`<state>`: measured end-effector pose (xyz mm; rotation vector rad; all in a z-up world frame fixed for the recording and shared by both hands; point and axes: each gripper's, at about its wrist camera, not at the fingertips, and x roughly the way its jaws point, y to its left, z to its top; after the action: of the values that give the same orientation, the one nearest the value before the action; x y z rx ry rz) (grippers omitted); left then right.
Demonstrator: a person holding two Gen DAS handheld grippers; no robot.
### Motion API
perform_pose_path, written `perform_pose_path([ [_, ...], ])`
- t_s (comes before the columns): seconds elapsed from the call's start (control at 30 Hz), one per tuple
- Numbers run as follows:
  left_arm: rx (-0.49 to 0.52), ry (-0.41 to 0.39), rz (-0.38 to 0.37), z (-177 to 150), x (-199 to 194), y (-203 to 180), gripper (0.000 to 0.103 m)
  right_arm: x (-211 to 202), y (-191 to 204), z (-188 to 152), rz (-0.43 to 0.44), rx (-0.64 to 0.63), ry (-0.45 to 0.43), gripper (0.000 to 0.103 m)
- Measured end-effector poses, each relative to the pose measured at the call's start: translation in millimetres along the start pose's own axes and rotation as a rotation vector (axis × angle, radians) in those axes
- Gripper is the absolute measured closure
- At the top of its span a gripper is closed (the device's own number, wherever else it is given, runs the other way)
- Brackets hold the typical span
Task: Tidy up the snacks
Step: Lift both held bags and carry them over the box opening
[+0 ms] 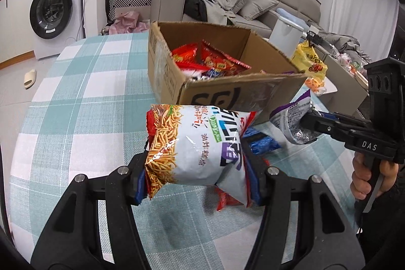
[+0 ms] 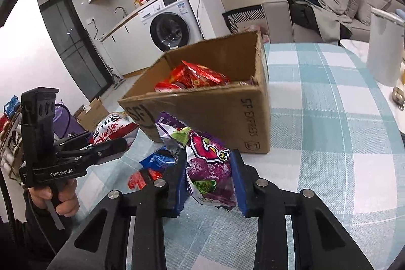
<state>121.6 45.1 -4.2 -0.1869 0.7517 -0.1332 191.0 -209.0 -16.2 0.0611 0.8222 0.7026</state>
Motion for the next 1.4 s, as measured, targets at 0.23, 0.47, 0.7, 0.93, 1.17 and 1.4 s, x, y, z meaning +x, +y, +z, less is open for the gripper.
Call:
perform_pose_path([
  [0.23, 0.008, -0.048, 0.002, 6.0, -22.5, -10.8, 0.046, -16.4, 6.2, 6.6, 0.017, -0.004, -0.05, 0.072],
  [0.47, 0.012, -0.083, 0.009, 10.8, -40.5, -23.3, 0.046, -35.0, 15.0, 12.6, 0.026, -0.01, -0.104, 0.071],
  [0.7, 0.019, -0.109, 0.015, 13.5, -53.1, -33.0, 0.046, -53.3, 22.3, 15.4, 0.047, -0.013, -0.148, 0.071],
  [0.93, 0.011, -0.12, 0.018, 17.1, -57.8, -32.1, 0.046, -67.3, 28.4, 17.5, 0.052, -0.01, -0.182, 0.071],
  [1.17, -0.002, -0.147, 0.032, 26.1, -65.2, -29.8, 0.046, -73.5, 33.5, 21.2, 0.057, -0.007, -0.211, 0.071],
  [1.4, -0.002, -0.183, 0.041, 42.7, -71.3, -34.0, 0.046, -84.9, 38.4, 34.2, 0.059, -0.025, -0.264, 0.071],
])
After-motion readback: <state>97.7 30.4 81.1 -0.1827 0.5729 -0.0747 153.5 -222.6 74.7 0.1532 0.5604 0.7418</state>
